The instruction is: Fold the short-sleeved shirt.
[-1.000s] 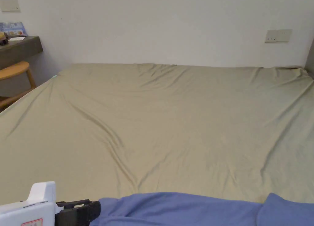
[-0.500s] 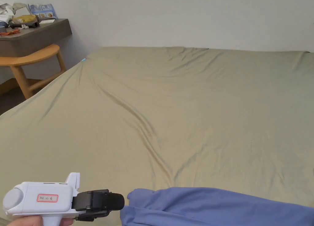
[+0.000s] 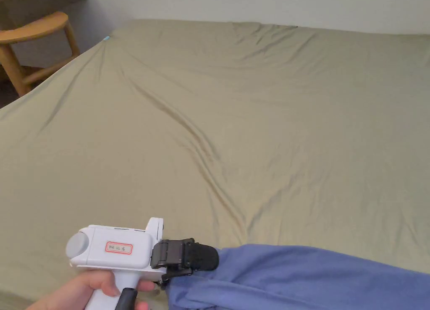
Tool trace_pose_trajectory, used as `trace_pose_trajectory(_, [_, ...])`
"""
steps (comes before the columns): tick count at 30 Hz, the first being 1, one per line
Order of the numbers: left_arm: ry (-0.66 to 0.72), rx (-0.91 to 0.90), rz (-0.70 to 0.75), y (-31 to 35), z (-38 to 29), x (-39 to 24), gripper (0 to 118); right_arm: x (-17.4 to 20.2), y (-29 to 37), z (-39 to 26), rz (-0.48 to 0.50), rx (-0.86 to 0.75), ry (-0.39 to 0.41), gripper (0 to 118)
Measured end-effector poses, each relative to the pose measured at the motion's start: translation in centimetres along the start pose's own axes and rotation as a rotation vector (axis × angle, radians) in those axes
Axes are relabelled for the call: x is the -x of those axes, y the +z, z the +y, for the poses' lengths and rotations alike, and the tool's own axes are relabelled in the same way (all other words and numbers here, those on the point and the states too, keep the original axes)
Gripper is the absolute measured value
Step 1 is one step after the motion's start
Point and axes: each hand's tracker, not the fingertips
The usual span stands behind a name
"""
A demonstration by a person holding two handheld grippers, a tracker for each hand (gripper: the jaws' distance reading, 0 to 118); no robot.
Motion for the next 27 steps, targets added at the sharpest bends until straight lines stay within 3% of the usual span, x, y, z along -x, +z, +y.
trace_pose_trajectory(2, [-0.047,-0.001,0.036,-1.4,0.4,-1.1,118,0.3,-0.8,0.1,0.021,0.009,0.005,2])
trace_pose_trajectory(3, [-0.100,0.033,0.089,-2.3,0.5,-1.9,107,0.5,-1.0,0.1,0.025,0.013,0.005,2])
trace_pose_trajectory(4, [-0.136,-0.001,0.140,-2.5,0.3,-2.4,52,0.6,-1.2,0.1,0.030,0.016,0.005,2])
trace_pose_trajectory(5, [-0.153,-0.013,0.204,-3.0,0.3,-2.7,9,0.7,-1.3,0.1,0.041,0.020,0.003,2])
trace_pose_trajectory(6, [-0.116,-0.027,0.346,-3.2,0.6,-2.5,8,0.8,-1.3,0.1,0.046,0.019,0.002,2])
trace_pose_trajectory(7, [-0.066,-0.037,0.387,-3.0,0.4,-2.2,8,1.1,-1.2,0.2,0.052,0.020,0.002,2])
trace_pose_trajectory(8, [-0.037,0.002,0.244,-2.6,0.1,-2.1,8,1.3,-1.2,0.2,0.057,0.022,0.003,2])
trace_pose_trajectory(9, [-0.080,0.002,0.227,-2.2,-0.1,-2.6,8,1.3,-1.2,0.2,0.058,0.025,0.004,2])
trace_pose_trajectory(18, [-0.169,-0.081,0.367,3.4,3.7,-7.0,8,0.3,0.5,-0.5,0.048,0.018,-0.001,2])
trace_pose_trajectory(22, [-0.160,-0.133,0.554,8.9,5.7,-8.0,8,-0.1,1.3,-0.7,0.050,0.002,-0.016,2])
trace_pose_trajectory(27, [-0.010,-0.122,0.812,13.7,5.7,-9.4,8,-0.5,2.0,-1.2,0.050,-0.014,-0.026,2])
